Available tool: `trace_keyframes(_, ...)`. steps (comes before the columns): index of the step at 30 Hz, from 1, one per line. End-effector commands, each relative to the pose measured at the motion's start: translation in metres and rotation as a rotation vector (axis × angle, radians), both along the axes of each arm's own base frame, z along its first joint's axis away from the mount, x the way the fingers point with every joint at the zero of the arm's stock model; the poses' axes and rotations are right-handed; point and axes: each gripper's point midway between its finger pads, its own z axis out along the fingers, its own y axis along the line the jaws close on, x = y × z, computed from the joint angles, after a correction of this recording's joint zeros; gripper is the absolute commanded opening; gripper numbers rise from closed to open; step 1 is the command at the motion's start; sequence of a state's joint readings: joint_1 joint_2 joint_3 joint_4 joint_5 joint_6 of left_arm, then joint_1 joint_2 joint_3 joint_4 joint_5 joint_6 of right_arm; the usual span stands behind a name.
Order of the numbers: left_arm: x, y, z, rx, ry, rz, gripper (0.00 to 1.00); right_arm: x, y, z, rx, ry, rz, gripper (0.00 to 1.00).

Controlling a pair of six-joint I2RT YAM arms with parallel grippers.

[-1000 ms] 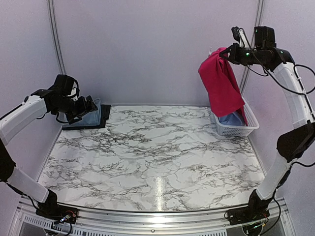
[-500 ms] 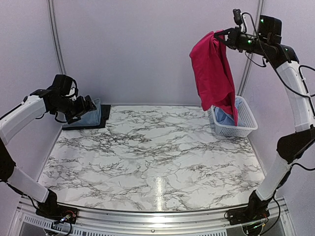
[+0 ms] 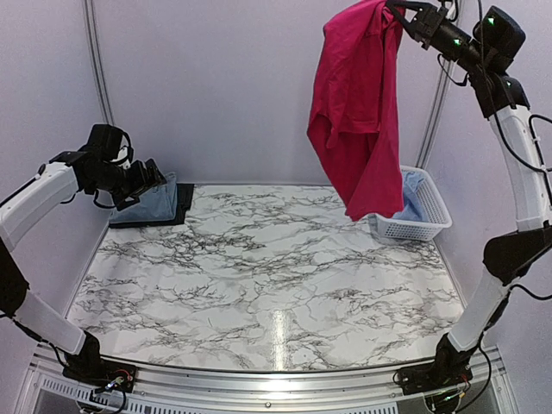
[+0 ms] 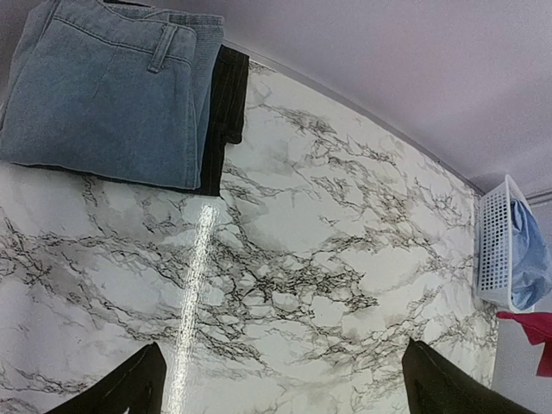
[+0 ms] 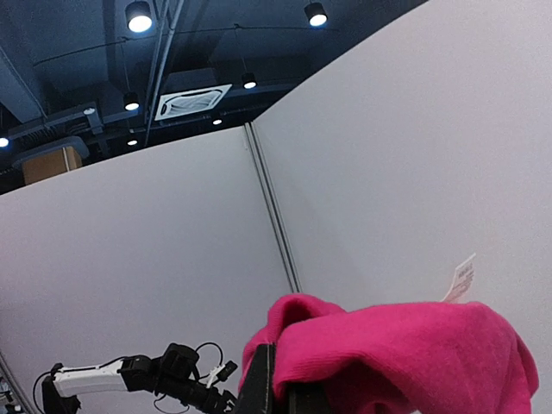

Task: Fold and stack the mixed laundry pile
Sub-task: Place the crumpled T-shirt at the center of the board.

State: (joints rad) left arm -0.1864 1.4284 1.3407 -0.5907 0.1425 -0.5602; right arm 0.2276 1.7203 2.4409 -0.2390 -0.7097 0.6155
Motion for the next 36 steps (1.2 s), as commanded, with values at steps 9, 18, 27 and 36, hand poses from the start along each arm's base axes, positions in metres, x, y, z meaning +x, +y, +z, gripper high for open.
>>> trace_keyframes(9,0.009,0.006,0.012,-0.019,-0.029,0.014,0.99,-0.027,0.062,0.012,0.104,-0.046,0.329,0.0)
trace_keyframes(18,0.009,0.013,0.006,-0.019,-0.015,0.041,0.99,-0.065,0.188,-0.047,0.037,0.089,0.638,0.0)
trace_keyframes(27,0.011,0.018,0.005,-0.016,-0.013,0.051,0.99,-0.064,0.194,-0.069,0.022,0.143,0.612,0.0)
trace_keyframes(36,0.006,0.015,-0.003,-0.009,-0.004,0.005,0.99,-0.009,0.113,-0.343,-0.344,0.656,0.171,0.41)
